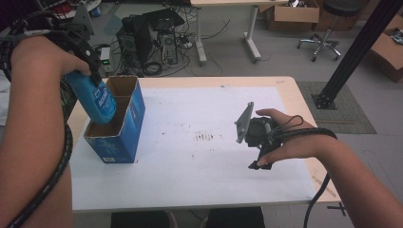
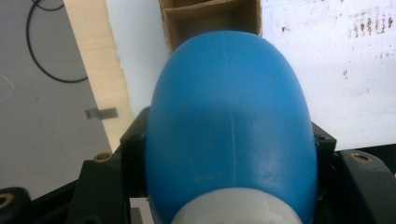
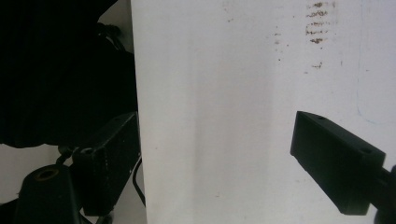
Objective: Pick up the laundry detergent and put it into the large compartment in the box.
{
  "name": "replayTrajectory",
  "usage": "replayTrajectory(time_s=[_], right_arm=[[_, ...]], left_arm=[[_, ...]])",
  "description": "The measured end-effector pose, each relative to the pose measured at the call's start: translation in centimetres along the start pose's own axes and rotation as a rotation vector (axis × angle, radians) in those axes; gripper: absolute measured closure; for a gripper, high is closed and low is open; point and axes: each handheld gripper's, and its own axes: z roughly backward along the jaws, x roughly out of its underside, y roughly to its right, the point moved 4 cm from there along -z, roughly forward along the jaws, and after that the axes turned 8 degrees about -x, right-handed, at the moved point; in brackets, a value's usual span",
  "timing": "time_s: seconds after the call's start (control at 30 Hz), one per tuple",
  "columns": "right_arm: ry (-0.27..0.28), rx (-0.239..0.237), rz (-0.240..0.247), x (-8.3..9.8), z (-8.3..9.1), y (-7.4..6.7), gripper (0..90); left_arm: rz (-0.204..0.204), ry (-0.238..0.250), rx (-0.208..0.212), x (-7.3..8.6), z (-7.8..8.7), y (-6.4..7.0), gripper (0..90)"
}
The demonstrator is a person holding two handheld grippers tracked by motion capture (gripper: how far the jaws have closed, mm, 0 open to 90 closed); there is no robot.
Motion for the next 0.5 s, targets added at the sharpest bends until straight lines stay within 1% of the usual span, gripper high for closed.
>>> replayTrajectory(time_s=[0.2,0.27,0.5], right_arm=[[0.000,-0.004,-0.003,0.2,-0.3,0.0,16.2],[0.002,-0.005,-0.003,0.2,-0.3,0.0,16.2],[0.005,-0.002,-0.002,0.2,-0.3,0.1,16.2]], left_arm=[[0.000,-0.013,0.002,-0.2,-1.7,0.3,38.8],[0.008,-0.014,0.006,-0.3,-2.2,0.4,38.8],[-0.002,-0.028,0.011,-0.5,-4.1,0.7,38.8]])
